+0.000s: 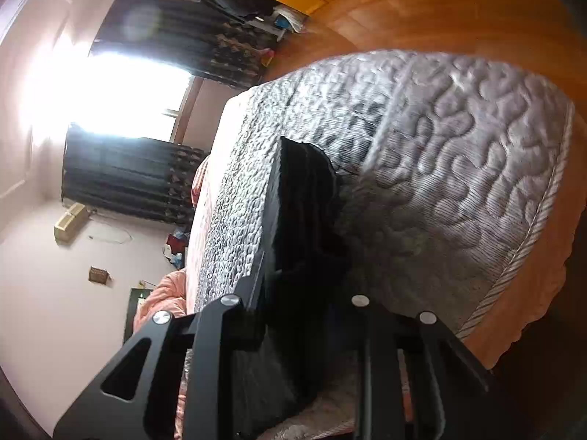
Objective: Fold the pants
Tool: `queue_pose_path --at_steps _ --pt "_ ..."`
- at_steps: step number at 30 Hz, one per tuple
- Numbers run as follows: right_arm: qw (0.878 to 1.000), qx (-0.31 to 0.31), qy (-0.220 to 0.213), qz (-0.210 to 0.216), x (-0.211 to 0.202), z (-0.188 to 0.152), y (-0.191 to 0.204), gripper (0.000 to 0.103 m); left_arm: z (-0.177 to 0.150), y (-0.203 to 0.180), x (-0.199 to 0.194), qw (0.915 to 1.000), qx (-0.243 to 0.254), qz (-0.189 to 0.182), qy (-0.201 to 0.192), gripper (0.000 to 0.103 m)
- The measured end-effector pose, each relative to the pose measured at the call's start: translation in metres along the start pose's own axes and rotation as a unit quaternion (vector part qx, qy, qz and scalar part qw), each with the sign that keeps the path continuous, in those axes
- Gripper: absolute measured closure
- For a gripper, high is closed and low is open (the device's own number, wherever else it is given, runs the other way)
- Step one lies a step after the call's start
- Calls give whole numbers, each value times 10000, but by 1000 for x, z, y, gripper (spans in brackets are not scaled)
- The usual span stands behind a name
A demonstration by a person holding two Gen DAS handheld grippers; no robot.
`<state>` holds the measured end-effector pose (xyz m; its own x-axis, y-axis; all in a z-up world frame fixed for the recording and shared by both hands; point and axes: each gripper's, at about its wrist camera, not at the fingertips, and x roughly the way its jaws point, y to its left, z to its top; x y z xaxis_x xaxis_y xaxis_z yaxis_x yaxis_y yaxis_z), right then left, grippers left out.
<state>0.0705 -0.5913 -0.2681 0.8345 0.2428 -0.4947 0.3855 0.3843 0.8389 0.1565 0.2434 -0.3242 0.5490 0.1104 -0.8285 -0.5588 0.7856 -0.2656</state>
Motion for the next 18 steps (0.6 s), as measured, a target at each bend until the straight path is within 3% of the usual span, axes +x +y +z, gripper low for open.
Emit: queue_pose_path --at_steps 6,18 --pt "9990 -417 -67 -136 -5 -8 42 80 -3 2 -15 9997 -2 -145 -216 12" --pt "9905 -1213 -323 -567 -10 -42 110 81 -3 7 -19 9995 -113 -168 -223 12"
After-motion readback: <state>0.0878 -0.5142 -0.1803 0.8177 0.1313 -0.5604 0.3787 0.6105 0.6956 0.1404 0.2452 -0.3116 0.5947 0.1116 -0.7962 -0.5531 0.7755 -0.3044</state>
